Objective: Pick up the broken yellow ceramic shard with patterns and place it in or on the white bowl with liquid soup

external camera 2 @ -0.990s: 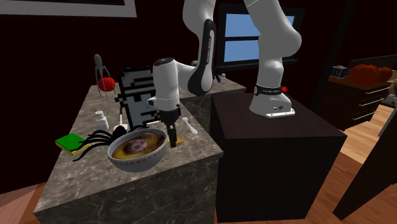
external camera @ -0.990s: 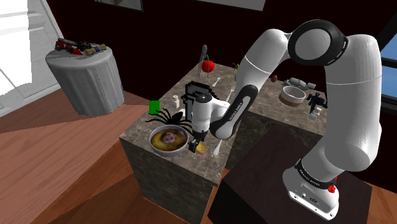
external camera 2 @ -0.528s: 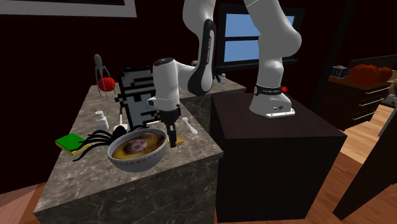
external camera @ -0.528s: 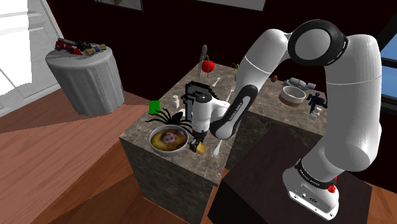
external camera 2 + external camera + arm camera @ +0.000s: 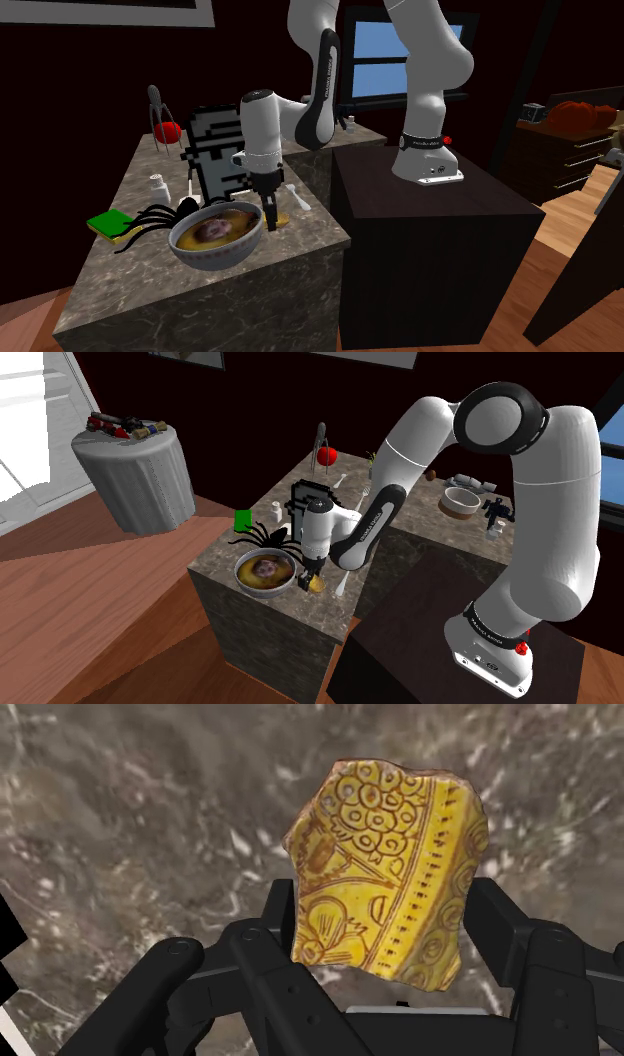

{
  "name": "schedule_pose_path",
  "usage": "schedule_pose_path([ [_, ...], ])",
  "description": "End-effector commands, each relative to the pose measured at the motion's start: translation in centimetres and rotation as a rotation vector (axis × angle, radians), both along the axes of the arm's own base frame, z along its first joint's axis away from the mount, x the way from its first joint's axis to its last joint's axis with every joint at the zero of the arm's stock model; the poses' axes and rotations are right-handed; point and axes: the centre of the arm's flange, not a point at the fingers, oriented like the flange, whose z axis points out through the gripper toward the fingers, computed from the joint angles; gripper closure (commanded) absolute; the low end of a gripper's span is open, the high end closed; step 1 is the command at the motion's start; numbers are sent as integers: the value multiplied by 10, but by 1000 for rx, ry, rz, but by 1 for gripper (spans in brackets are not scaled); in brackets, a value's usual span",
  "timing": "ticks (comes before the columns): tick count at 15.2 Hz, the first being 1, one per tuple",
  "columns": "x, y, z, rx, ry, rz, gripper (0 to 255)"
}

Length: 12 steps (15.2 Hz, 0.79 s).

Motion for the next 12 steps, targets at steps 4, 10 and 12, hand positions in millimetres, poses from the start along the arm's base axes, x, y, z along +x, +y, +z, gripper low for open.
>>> schedule_pose_path([
  [4, 0, 0, 24, 0, 0, 0, 255],
  [10, 0, 0, 56, 0, 0, 0, 255],
  [12, 0, 0, 66, 0, 0, 0, 255],
])
